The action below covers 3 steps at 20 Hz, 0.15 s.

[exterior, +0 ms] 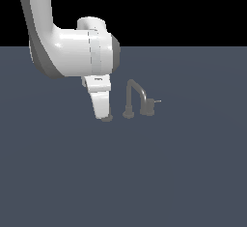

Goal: Turn on the faucet by rotating a designated handle.

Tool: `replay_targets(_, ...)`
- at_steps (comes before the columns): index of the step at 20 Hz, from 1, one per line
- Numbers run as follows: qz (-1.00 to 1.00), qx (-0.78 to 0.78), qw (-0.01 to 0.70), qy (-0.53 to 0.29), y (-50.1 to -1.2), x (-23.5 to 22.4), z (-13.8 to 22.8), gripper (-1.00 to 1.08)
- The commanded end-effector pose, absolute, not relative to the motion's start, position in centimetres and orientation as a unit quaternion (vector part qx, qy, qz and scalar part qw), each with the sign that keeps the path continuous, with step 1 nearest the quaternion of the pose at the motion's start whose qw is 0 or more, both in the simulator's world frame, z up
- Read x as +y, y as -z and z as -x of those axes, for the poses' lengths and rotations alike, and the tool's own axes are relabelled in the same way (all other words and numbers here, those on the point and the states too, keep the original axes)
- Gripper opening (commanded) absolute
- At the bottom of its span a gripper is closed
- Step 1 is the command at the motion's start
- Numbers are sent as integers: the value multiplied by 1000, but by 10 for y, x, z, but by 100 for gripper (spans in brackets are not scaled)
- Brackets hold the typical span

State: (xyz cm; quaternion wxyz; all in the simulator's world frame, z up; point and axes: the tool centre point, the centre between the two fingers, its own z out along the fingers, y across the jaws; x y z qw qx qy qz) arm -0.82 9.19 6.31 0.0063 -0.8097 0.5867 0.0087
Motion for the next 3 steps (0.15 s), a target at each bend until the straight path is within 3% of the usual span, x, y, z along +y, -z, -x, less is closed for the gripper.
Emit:
replay_targets(1, 790, 614, 1, -1, -63, 39, -5, -100)
replay_targets(3, 788, 616, 0, 0, -64, 31, -8, -100)
